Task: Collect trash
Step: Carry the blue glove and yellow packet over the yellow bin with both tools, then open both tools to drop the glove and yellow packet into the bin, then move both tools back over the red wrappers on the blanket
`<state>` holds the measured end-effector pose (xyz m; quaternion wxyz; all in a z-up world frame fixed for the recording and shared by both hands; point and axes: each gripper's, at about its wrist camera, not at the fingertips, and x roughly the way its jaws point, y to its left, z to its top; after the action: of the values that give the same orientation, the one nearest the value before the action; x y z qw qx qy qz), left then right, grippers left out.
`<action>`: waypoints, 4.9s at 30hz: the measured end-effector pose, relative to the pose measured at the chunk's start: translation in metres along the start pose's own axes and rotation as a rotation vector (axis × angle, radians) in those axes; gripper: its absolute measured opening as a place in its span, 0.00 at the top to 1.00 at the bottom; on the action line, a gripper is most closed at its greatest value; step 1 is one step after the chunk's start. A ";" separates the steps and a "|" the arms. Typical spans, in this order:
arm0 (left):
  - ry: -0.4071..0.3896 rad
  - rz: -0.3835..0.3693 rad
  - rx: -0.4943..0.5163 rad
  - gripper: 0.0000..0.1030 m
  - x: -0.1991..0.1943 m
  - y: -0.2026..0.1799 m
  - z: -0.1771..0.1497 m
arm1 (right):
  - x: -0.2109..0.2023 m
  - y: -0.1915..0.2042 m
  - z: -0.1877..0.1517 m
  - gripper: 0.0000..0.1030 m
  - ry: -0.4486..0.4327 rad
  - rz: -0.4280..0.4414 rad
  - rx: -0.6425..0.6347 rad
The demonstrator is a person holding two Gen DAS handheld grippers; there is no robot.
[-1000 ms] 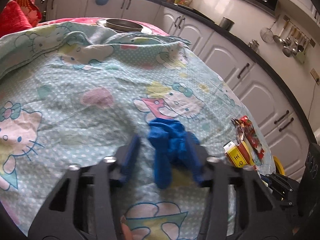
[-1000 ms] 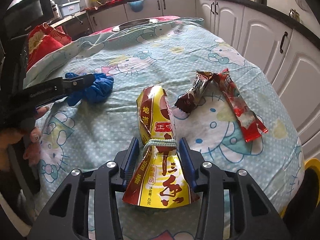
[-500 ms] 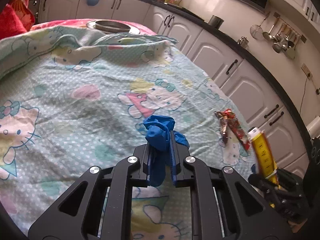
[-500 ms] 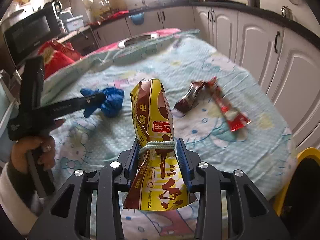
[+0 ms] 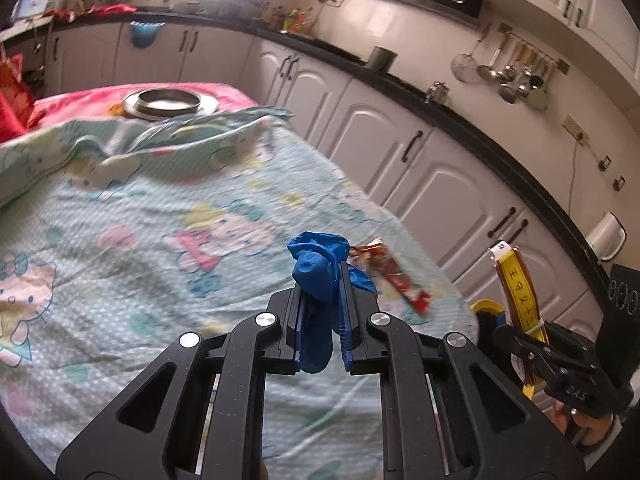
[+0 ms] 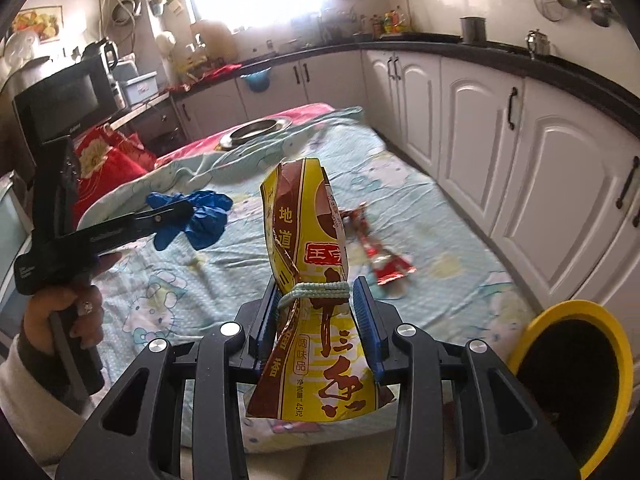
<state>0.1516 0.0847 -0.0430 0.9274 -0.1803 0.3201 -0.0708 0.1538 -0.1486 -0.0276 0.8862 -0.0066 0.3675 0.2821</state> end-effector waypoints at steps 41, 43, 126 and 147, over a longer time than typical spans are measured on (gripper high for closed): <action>0.138 -0.297 0.383 0.92 0.076 -0.224 -0.052 | -0.118 -0.178 -0.087 0.66 -0.111 -0.409 0.357; 0.150 -0.301 0.397 0.92 0.083 -0.232 -0.056 | -0.119 -0.184 -0.092 0.66 -0.106 -0.414 0.372; 0.059 -0.147 0.313 0.11 0.055 -0.172 -0.034 | -0.112 -0.117 -0.066 0.24 -0.128 -0.414 0.244; -0.027 -0.010 0.203 0.11 0.028 -0.092 -0.010 | -0.064 -0.042 -0.034 0.23 -0.078 -0.246 0.109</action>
<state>0.1657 -0.0107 -0.0314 0.9448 -0.0879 0.2976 -0.1052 0.1162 -0.2229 -0.0192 0.9267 0.0074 0.3440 0.1512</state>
